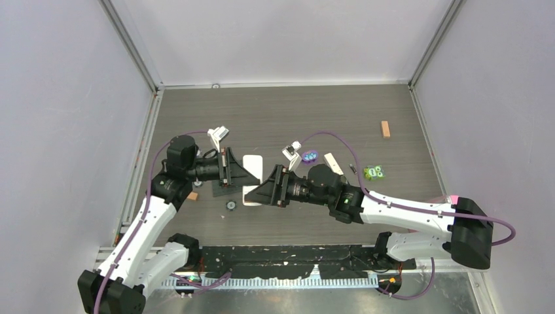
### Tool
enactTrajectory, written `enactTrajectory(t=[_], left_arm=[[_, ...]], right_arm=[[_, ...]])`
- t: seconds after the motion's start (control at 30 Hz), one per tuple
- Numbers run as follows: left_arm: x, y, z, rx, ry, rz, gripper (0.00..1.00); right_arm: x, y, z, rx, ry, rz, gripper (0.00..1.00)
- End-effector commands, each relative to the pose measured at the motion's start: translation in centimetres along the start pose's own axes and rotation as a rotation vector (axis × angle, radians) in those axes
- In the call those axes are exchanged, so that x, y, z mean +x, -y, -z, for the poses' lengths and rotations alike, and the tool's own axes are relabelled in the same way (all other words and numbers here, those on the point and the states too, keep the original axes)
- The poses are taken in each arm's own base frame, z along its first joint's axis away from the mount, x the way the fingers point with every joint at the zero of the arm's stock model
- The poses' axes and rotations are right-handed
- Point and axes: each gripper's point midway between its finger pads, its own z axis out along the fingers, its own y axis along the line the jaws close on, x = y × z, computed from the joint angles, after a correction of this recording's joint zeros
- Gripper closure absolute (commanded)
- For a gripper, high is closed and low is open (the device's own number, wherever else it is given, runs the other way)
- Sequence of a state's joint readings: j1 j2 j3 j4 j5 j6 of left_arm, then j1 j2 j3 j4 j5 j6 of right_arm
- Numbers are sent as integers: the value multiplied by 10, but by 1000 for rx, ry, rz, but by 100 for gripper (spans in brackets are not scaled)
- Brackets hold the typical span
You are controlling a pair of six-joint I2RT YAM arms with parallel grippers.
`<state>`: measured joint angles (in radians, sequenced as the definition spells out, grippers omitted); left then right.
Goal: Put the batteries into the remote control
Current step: Load the battery into the remote control.
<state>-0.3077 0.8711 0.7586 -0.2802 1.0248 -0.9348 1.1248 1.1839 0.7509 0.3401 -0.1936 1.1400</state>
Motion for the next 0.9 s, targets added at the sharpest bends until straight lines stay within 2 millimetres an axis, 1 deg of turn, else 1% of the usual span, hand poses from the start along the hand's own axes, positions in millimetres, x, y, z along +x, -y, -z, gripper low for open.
enactTrajectory(t=[0.0, 0.3, 0.57, 0.63, 0.73, 0.8, 0.87], left_arm=[[0, 13, 3, 43, 8, -69, 100], [0, 15, 4, 51, 12, -76, 100], [-1, 16, 4, 54, 15, -75, 100], [-1, 17, 4, 56, 15, -76, 100], [-2, 17, 4, 56, 15, -74, 100], [-2, 18, 4, 57, 16, -77, 100], [-2, 18, 4, 58, 16, -78, 100]], right_arm=[[-9, -23, 4, -90, 33, -4, 40], [-6, -17, -1, -78, 16, -19, 55], [-2, -12, -3, -69, -2, -19, 73], [-1, -11, -3, -66, -4, -16, 75], [-2, -11, -2, -63, -1, -11, 76], [-3, -11, -1, -58, 1, -7, 75], [-5, -13, 0, -61, 9, -5, 70]])
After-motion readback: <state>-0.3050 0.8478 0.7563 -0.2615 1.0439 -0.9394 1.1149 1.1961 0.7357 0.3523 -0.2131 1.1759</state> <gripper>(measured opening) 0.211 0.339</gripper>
